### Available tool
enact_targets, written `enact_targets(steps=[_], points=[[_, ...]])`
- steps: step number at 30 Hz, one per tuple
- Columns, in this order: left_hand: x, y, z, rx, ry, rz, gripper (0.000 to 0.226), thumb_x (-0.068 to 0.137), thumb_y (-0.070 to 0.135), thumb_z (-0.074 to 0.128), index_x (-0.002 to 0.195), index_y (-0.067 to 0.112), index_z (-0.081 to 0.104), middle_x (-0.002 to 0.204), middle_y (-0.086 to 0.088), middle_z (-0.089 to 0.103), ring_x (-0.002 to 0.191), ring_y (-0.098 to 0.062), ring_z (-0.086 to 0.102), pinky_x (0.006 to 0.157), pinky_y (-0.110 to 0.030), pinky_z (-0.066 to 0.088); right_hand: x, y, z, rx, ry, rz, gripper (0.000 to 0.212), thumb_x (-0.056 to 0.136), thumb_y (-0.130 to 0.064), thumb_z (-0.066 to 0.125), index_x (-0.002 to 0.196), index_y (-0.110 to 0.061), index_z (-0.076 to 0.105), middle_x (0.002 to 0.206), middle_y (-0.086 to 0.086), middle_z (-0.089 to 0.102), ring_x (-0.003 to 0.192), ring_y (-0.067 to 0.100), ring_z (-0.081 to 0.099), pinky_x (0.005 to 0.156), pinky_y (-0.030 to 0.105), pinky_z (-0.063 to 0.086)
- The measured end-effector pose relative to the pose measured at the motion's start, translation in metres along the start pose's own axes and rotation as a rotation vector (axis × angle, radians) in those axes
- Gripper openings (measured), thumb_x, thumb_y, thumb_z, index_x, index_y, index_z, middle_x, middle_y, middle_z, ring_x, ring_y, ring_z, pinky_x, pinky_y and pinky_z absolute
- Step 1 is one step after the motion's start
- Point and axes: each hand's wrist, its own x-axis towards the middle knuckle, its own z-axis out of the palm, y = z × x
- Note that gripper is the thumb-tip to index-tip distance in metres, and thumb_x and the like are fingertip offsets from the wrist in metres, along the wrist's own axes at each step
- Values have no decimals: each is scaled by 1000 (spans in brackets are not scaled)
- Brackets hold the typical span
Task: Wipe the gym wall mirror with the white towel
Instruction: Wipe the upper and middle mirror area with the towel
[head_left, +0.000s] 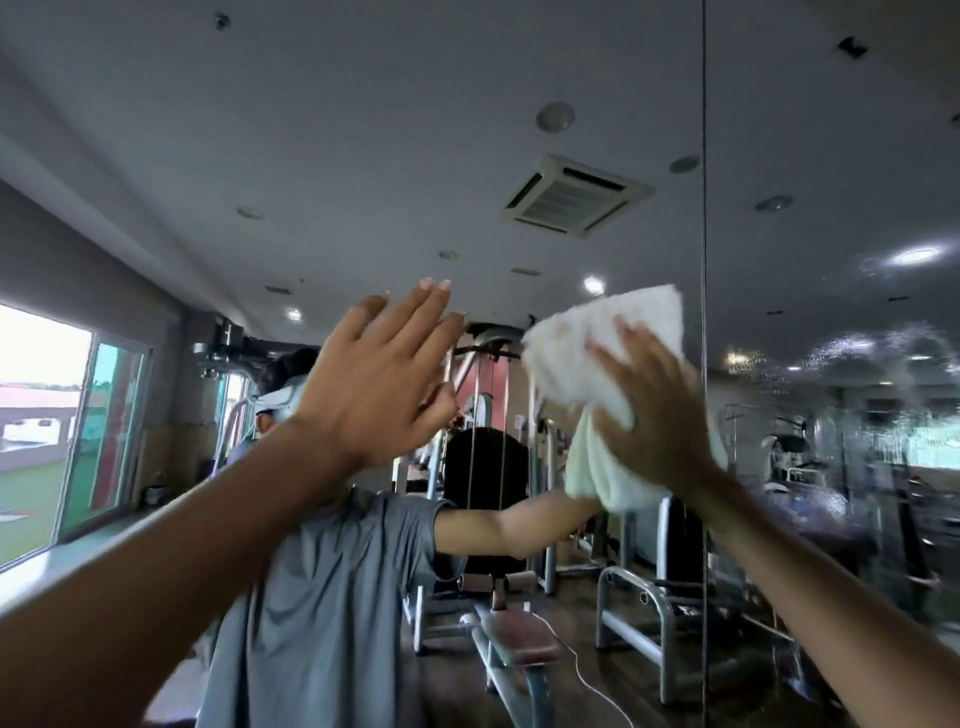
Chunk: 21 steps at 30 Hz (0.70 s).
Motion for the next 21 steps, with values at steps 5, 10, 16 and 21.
enact_targets(steps=[5,10,16,21], points=[[-20,-24,-3,69,-7,-59,67,97,50,32,150,11,44,160,-17,32,148,-32,31,117,-57,24,111,-45,-10,220,103,820,65,101,-49,35,159,-30,16,168,6,5,154,28,2,117,67,6],[-22,-26,-3,36,3,-260,77,96,52,30,152,0,33,162,-21,23,152,-32,19,122,-53,16,90,-122,3,66,122,227,67,97,-55,33,157,-28,25,167,7,13,154,26,10,116,58,10],[-53,-54,-17,61,-34,-129,74,98,51,30,153,2,35,162,-16,28,151,-27,27,120,-49,23,26,-55,-3,-9,65,-203,63,90,-43,45,151,-34,32,163,2,25,148,27,28,105,62,35],[-81,-85,-31,92,-53,-122,73,98,51,34,154,5,34,163,-12,27,152,-26,25,119,-52,26,114,-92,-8,143,97,632,65,97,-51,37,157,-27,26,167,8,12,153,29,10,114,69,13]])
